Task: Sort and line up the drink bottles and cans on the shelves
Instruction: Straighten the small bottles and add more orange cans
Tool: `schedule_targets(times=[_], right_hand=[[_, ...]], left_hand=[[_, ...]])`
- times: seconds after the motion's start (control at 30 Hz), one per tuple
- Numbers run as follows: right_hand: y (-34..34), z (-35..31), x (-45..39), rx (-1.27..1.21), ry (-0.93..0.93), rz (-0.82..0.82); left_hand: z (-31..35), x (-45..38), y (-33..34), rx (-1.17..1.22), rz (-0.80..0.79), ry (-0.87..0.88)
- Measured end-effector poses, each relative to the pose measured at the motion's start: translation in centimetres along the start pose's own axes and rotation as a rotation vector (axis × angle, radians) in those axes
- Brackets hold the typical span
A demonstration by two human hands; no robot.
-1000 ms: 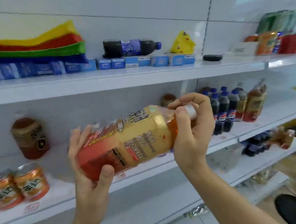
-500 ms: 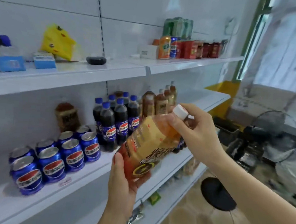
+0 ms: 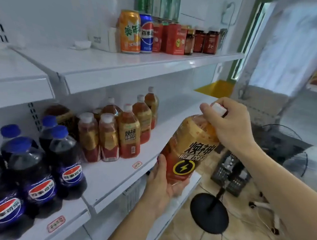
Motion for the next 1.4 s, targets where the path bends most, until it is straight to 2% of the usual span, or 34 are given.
schedule_targets(times=[0.1, 0.27, 0.4, 0.53, 0.7, 0.87, 0.97, 1.03, 1.2, 1.3, 1.4], right_hand=[[3.6, 4.7, -4.0, -0.004, -0.002, -0.05], [11.2, 11.9, -10.1, -0.002, -0.068, -0.189], [17.2, 15.7, -15.6, -0.019, -0.149, -0.329], [22.1, 17.8, -18.3, -0.01, -0.288, -0.464], [26.1, 19.8, -19.2, 0.003, -0.226, -0.597], [26.0, 18.0, -21.0, 0.326, -0.308, -0.844], [24.4, 15.8, -20.5, 0.487, -0.53, -0.67], [23.3, 12.5, -18.8, 0.33, -0.636, -0.619], [22.6, 2.3, -12.5, -0.056, -0.901, -0.727], [24.5, -2.4, -9.1, -0.081, -0.98, -0.828], [27.2, -5.0, -6.5, 0.041, -1.069, -0.978]], left_hand=[[0.4, -4.8, 1.9, 0.018, 0.051, -0.011], [0.2, -12.8, 3.2, 0.021, 0.266, 0.02], [0.5, -15.5, 4.5, -0.028, 0.363, 0.08], [1.4, -15.1, 4.8, -0.14, 0.457, 0.229], [4.4, -12.0, 2.9, -0.192, 0.701, 0.543], [8.3, -8.5, -1.7, -0.25, 1.046, 0.852], [10.3, -7.6, -3.5, -0.313, 1.171, 0.952], [11.4, -7.9, -4.3, -0.36, 1.227, 0.965], [12.5, -8.9, -6.4, -0.518, 1.323, 0.975], [12.6, -9.3, -7.9, -0.515, 1.33, 0.909], [13.6, -10.1, -8.9, -0.528, 1.305, 0.855]])
Point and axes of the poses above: each hand's wrist, its own x-axis away from the middle knuckle, its own y-axis out of the palm, z = x × y, the point moved 1 cm from there along -x, towards the middle knuckle, and after that the axes turned 9 degrees about z, right-handed, at the moved point
